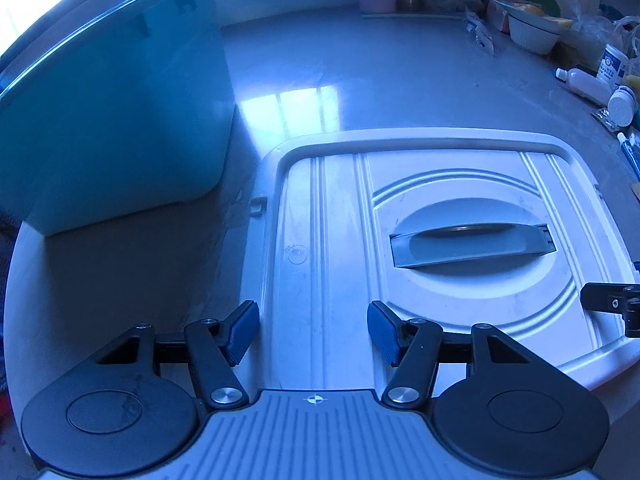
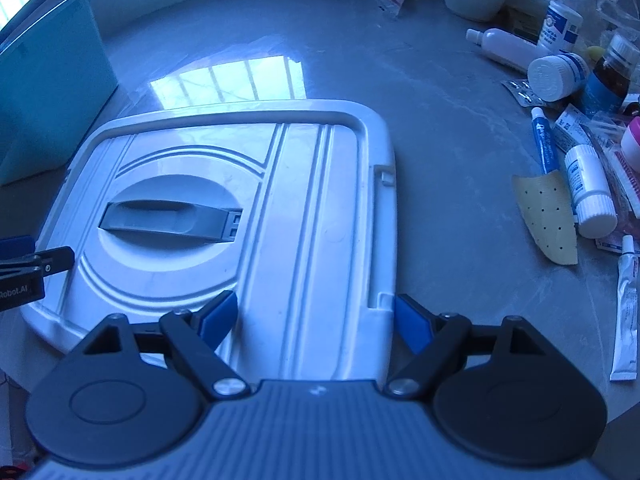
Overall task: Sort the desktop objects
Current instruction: 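Close the left tool on the lid rim while the right tool hovers over the lid, then lift and tilt the white lid up with the left tool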
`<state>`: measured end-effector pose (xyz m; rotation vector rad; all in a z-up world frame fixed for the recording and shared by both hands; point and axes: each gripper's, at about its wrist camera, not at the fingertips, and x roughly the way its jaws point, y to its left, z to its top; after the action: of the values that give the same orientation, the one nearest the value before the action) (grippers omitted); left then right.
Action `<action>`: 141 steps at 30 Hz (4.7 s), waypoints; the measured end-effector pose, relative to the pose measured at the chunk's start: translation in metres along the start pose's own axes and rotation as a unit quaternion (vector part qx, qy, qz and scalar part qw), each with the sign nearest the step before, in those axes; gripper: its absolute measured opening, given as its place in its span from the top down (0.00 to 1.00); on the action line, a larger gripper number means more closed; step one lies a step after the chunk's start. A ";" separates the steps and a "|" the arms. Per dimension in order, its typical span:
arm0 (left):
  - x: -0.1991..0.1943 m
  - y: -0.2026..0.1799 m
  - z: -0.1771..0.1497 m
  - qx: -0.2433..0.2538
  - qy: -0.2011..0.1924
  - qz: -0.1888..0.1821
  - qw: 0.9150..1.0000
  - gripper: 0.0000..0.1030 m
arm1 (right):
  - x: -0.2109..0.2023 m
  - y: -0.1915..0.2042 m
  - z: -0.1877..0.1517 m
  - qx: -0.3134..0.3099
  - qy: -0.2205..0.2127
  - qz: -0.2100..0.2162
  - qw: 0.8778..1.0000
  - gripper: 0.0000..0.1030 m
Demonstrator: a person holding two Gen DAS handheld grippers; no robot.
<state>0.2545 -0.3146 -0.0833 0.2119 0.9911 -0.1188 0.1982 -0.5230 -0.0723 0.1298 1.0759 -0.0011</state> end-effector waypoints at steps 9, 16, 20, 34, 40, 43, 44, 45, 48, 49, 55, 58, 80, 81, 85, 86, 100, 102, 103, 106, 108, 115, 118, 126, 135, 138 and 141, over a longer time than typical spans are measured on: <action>-0.005 0.015 -0.017 -0.010 0.005 0.004 1.000 0.40 | -0.004 0.017 -0.008 -0.021 0.009 0.010 1.000 0.17; -0.010 0.034 -0.034 -0.019 0.010 0.009 1.000 0.40 | -0.008 0.035 -0.019 -0.037 0.013 0.020 0.999 0.17; -0.015 0.047 -0.045 -0.026 0.015 0.013 0.999 0.40 | -0.009 0.049 -0.025 -0.047 0.016 0.025 0.998 0.17; -0.029 0.115 -0.086 -0.063 0.022 0.036 0.997 0.40 | -0.013 0.109 -0.043 -0.083 0.030 0.044 0.995 0.16; -0.028 0.133 -0.092 -0.074 0.023 0.044 0.996 0.40 | -0.012 0.129 -0.044 -0.086 0.035 0.047 0.995 0.16; -0.027 0.139 -0.093 -0.079 0.023 0.045 0.996 0.40 | -0.012 0.135 -0.045 -0.086 0.037 0.047 0.994 0.16; -0.027 0.142 -0.094 -0.081 0.023 0.046 0.995 0.40 | -0.012 0.135 -0.045 -0.086 0.038 0.047 0.994 0.16; -0.026 0.145 -0.093 -0.083 0.023 0.046 0.995 0.40 | -0.012 0.135 -0.045 -0.086 0.038 0.047 0.994 0.16; -0.025 0.149 -0.094 -0.088 0.023 0.047 0.995 0.39 | -0.011 0.137 -0.044 -0.086 0.040 0.047 0.994 0.16; -0.026 0.149 -0.095 -0.090 0.022 0.048 0.995 0.39 | -0.010 0.137 -0.044 -0.086 0.040 0.047 0.994 0.16; -0.031 0.152 -0.100 -0.099 0.020 0.051 0.994 0.39 | -0.003 0.134 -0.040 -0.087 0.041 0.049 0.994 0.16; -0.037 0.147 -0.100 -0.105 0.020 0.055 0.993 0.39 | 0.000 0.136 -0.038 -0.090 0.041 0.050 0.994 0.16; -0.045 0.186 -0.102 -0.157 0.019 0.060 0.986 0.37 | 0.007 0.127 -0.033 -0.095 0.048 0.056 0.993 0.14; -0.047 0.191 -0.104 -0.165 0.020 0.062 0.984 0.37 | 0.007 0.126 -0.033 -0.096 0.048 0.056 0.993 0.13; -0.057 0.209 -0.113 -0.199 0.023 0.057 0.978 0.37 | 0.010 0.123 -0.032 -0.099 0.048 0.055 0.992 0.12; -0.059 0.213 -0.117 -0.208 0.025 0.052 0.976 0.37 | 0.011 0.122 -0.032 -0.100 0.048 0.055 0.992 0.12; -0.074 0.226 -0.163 -0.248 0.061 0.047 0.966 0.28 | 0.016 0.141 -0.033 -0.121 0.053 0.062 0.989 0.11; -0.075 0.224 -0.164 -0.241 0.061 0.041 0.968 0.27 | 0.016 0.141 -0.032 -0.122 0.053 0.062 0.989 0.11; -0.075 0.223 -0.165 -0.237 0.061 0.039 0.969 0.25 | 0.016 0.140 -0.032 -0.122 0.053 0.063 0.989 0.11; -0.078 0.219 -0.166 -0.225 0.059 0.038 0.972 0.22 | 0.015 0.137 -0.033 -0.125 0.053 0.064 0.989 0.11; -0.077 0.218 -0.167 -0.222 0.057 0.028 0.973 0.21 | 0.014 0.136 -0.033 -0.126 0.054 0.064 0.989 0.11; -0.071 0.226 -0.179 -0.256 0.050 -0.053 0.964 0.21 | 0.011 0.135 -0.035 -0.129 0.054 0.065 0.988 0.11; -0.068 0.230 -0.185 -0.278 0.044 -0.067 0.957 0.20 | 0.009 0.136 -0.035 -0.131 0.054 0.064 0.988 0.11; -0.046 0.242 -0.204 -0.363 0.022 -0.137 0.921 0.20 | 0.010 0.140 -0.038 -0.131 0.053 0.063 0.988 0.11; -0.030 0.242 -0.206 -0.384 0.010 -0.164 0.909 0.22 | 0.009 0.144 -0.037 -0.139 0.054 0.057 0.987 0.11; -0.023 0.243 -0.211 -0.418 0.003 -0.192 0.888 0.28 | 0.009 0.142 -0.037 -0.138 0.055 0.059 0.987 0.11; -0.020 0.244 -0.215 -0.442 -0.014 -0.213 0.871 0.37 | 0.010 0.141 -0.037 -0.135 0.055 0.061 0.987 0.11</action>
<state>0.1158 -0.0279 -0.1503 -0.8573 0.9615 -0.0580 0.1800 -0.3787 -0.0834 -0.0487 1.1656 0.2645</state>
